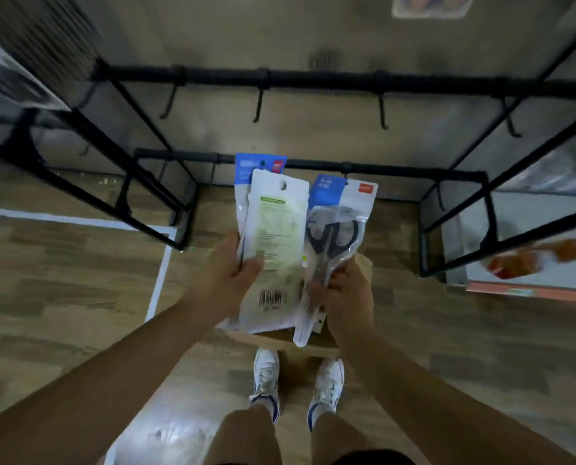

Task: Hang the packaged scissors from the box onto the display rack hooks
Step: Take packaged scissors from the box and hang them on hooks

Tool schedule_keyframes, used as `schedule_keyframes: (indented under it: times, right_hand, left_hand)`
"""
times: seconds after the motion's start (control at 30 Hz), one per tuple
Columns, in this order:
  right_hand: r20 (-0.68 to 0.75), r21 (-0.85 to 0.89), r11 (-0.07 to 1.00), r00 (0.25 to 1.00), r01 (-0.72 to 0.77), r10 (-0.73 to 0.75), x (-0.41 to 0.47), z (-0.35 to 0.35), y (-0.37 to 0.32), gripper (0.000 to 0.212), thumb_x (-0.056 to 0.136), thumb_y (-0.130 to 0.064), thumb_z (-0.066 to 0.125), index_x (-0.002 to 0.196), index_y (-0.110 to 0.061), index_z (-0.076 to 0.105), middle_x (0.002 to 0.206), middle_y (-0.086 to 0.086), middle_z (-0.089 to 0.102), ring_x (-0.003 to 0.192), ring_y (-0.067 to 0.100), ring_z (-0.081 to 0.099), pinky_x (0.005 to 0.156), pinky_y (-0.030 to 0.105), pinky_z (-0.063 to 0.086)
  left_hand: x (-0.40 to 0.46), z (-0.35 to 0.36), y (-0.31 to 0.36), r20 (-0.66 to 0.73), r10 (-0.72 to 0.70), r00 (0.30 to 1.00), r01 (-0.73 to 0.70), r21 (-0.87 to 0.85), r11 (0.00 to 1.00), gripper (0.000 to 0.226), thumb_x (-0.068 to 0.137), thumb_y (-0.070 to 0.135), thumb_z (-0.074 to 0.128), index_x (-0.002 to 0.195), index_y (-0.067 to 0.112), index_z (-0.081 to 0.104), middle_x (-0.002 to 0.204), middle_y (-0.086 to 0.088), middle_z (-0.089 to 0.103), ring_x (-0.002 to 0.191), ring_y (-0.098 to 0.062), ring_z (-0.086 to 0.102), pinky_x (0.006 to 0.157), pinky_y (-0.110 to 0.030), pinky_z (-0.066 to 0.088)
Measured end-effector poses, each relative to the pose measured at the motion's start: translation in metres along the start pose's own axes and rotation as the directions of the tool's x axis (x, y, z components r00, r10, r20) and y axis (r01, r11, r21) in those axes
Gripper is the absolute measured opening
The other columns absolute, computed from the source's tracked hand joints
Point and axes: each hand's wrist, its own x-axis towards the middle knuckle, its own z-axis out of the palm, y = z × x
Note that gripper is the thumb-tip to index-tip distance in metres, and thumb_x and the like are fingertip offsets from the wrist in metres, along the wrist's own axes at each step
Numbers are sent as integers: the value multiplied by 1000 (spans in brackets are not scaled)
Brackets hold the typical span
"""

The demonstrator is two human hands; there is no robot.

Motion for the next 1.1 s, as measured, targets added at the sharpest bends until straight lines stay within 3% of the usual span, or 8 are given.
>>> schedule_keyframes:
  times: [0.07, 0.13, 0.3, 0.47, 0.6, 0.77, 0.93, 1.1]
  right_hand:
    - [63, 44, 998, 997, 43, -46, -28, -16, -29, 23, 83, -4, 67, 102, -12, 56, 79, -2, 70, 80, 18, 68, 66, 28, 56]
    - [133, 76, 989, 982, 123, -133, -53, -32, -54, 23, 83, 1, 65, 95, -18, 60, 75, -5, 71, 77, 15, 70, 69, 33, 58]
    - [212, 80, 942, 918, 324, -334, -91, -65, -108, 28, 84, 5, 61, 91, -22, 58, 75, -15, 68, 73, 0, 65, 62, 16, 48]
    - [213, 238, 903, 888, 358, -408, -114, -86, -146, 44, 79, 18, 58, 109, -14, 60, 95, 9, 70, 87, 21, 67, 66, 25, 54]
    - [181, 263, 849, 840, 459, -511, -121, -97, -173, 37, 83, 17, 52, 95, -17, 59, 88, 5, 67, 78, 16, 65, 71, 29, 53]
    - [166, 398, 800, 822, 449, -544, -122, -101, -200, 33, 80, 9, 58, 109, -7, 60, 74, -3, 68, 67, 14, 65, 77, 37, 56]
    - [125, 495, 725, 786, 479, -605, -130, -99, -225, 36, 76, 10, 60, 108, -7, 62, 70, 2, 67, 63, 21, 59, 53, 28, 48]
    - [92, 534, 690, 778, 488, -621, -134, -86, -236, 26, 85, 10, 54, 95, -11, 65, 68, 4, 64, 61, 17, 59, 49, 26, 48]
  left_hand:
    - [-21, -22, 29, -34, -17, 999, 13, -110, 994, 25, 94, 12, 55, 118, 15, 50, 109, 4, 64, 104, -16, 62, 86, -31, 53]
    - [-40, -40, 54, -77, 0, 997, -12, -167, 986, 23, 93, 10, 55, 115, 15, 55, 101, 14, 65, 97, -5, 65, 75, -18, 53]
    - [-76, -67, 114, -143, 77, 987, -122, -337, 933, 20, 93, 4, 51, 108, 17, 55, 100, 14, 65, 84, 3, 66, 62, -10, 51]
    - [-105, -78, 156, -163, 228, 960, -276, -408, 870, 26, 94, 4, 49, 115, 17, 54, 108, 11, 70, 95, -5, 67, 72, -19, 56]
    - [-113, -89, 174, -238, 321, 917, -394, -397, 829, 32, 94, 3, 48, 121, 19, 53, 112, 14, 68, 99, -5, 67, 75, -17, 54]
    - [-115, -113, 186, -321, 368, 872, -476, -385, 791, 34, 93, 4, 49, 124, 18, 53, 114, 11, 68, 103, -9, 66, 78, -19, 54]
    - [-112, -134, 200, -426, 375, 823, -536, -365, 761, 30, 94, 2, 48, 117, 20, 55, 108, 16, 69, 96, -4, 67, 72, -15, 54]
    - [-111, -155, 197, -447, 366, 816, -530, -326, 783, 29, 94, 5, 50, 119, 19, 54, 112, 12, 69, 102, -8, 66, 76, -20, 56]
